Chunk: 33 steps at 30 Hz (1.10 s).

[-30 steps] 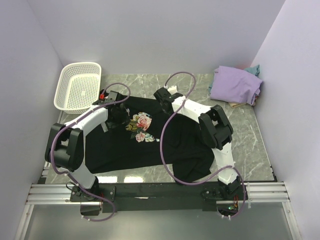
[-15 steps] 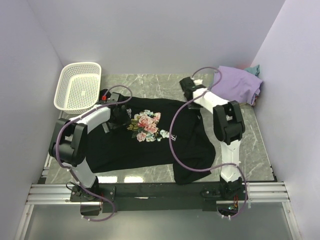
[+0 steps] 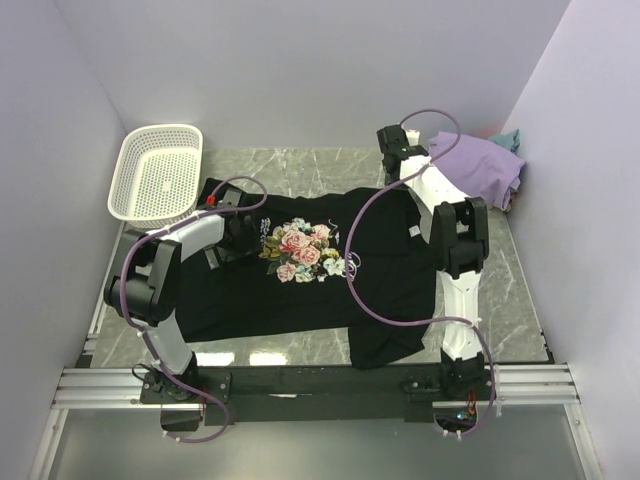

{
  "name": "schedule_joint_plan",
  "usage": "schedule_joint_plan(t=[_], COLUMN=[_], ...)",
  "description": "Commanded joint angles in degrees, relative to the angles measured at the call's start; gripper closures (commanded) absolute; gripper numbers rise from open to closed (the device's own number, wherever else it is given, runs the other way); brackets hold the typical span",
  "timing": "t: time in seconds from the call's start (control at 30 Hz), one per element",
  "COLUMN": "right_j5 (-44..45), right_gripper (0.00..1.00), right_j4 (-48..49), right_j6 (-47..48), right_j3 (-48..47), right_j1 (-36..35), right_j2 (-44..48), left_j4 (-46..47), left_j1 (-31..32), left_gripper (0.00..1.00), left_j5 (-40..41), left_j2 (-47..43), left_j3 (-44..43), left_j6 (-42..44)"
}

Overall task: Fold and stack the t-shirts
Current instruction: Flatten the tshirt out

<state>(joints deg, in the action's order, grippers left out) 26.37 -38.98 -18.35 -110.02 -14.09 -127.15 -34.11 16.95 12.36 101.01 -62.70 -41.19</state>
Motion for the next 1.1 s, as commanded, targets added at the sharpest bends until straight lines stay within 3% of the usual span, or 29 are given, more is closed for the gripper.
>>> schedule_joint_plan(t=[0.0, 0.2, 0.43, 0.73, 0.93, 1.07], right_j5=[0.3, 1.4, 4.6, -0.2, -6.4, -9.9], right_gripper=[1.00, 1.00, 1.00, 0.96, 1.00, 0.99], right_j4=[-3.4, -0.2, -2.3, 0.5, 3.6, 4.3], right_j6=[0.2, -0.9, -2.4, -1.3, -1.2, -1.4], right_j3=[-5.2, 1.8, 1.2, 1.6, 6.0, 8.3], right_j1=[0.5, 1.3, 3.9, 5.6, 5.6, 5.5], right_j2=[-3.4, 0.0, -1.6, -0.9, 1.9, 3.7], left_j4=[1.9, 1.2, -0.4, 6.3, 12.1, 6.6], left_j1=[-0.2, -0.2, -0.2, -0.2, -1.2, -2.4], left_gripper=[0.01, 0.01, 0.00, 0.01, 0.00, 0.01], left_j5=[0.2, 0.3, 3.6, 2.0, -0.5, -1.5], left_j2=[0.6, -1.0, -3.9, -13.2, -7.1, 8.4], left_j3=[1.2, 0.0, -0.3, 0.0, -9.4, -27.5], left_j6=[0.5, 0.7, -0.8, -0.5, 1.0, 1.5])
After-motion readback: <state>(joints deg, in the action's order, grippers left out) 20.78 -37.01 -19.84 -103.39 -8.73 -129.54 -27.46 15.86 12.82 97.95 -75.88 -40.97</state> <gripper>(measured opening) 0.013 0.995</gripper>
